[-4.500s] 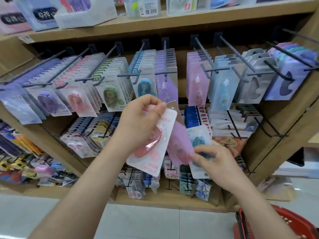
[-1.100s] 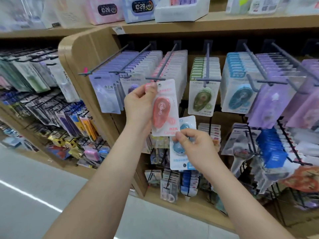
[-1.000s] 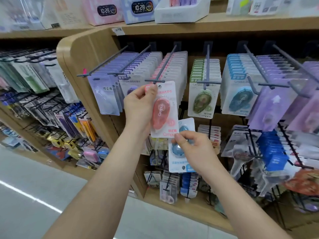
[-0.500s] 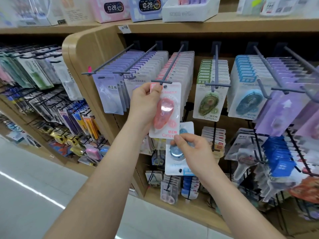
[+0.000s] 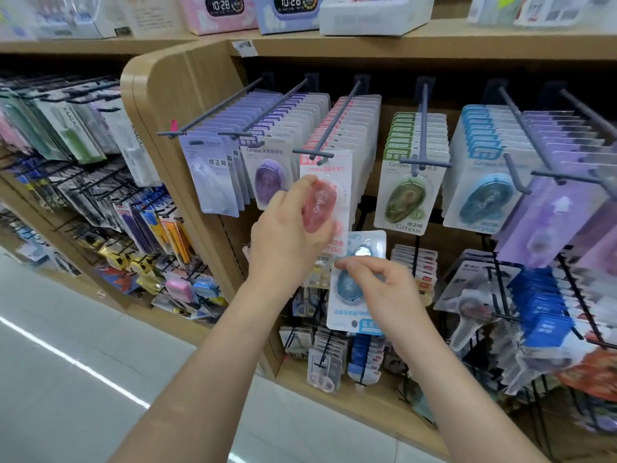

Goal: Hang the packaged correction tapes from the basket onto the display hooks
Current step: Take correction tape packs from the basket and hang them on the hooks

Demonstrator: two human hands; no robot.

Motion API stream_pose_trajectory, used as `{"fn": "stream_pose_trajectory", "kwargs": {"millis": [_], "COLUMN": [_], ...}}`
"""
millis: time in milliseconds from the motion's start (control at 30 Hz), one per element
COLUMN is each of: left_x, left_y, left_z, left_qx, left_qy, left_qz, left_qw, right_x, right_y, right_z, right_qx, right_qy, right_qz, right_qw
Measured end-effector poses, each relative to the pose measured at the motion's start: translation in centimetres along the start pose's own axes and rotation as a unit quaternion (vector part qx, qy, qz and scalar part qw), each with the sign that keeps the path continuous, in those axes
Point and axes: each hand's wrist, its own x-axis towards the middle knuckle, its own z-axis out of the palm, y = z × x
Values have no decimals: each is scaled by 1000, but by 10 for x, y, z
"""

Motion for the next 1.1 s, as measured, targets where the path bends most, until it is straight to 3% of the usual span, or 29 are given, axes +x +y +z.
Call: {"fn": "stream_pose_trajectory", "kwargs": {"millis": [133,233,367,533,600,700,767,867,967,1033,1100], "left_x": [13,19,16,-15,-26,-34,-37,-41,-46,-50,-55], "left_y": [-1,-3,-4,2,6,20,22,19,19,20,19], "left_z": [18,30,30,19,14,5,2,3,6,7,8], "left_qx": [14,21,26,-84,-221,-386,-383,-401,-455,-489,-459], "left_qy": [15,28,29,74,30,-77,-97,-36,5,-27,-119], "left_qz": [-9,-16,-15,-19,-75,-159,-137,-167,-223,-245,-257], "left_qw": [1000,999,999,994,972,905,908,900,862,837,842], "right_x": [-6,-12,-15,-18,-19,-20,-20,-17,-14,-11,-7], "right_y": [5,10,12,15,16,13,9,7,7,7,5], "right_z": [-24,-35,-39,-43,-45,-48,-52,-59,-67,-71,-76], "right_qx": [-35,55,136,166,172,151,141,160,210,262,289], "right_qy": [-25,-46,-16,-15,-25,-52,-77,-79,-55,10,86], "right_qz": [-2,-10,14,14,1,-32,-49,-35,-18,-3,8], "right_qw": [999,997,990,986,985,987,986,983,976,965,953]}}
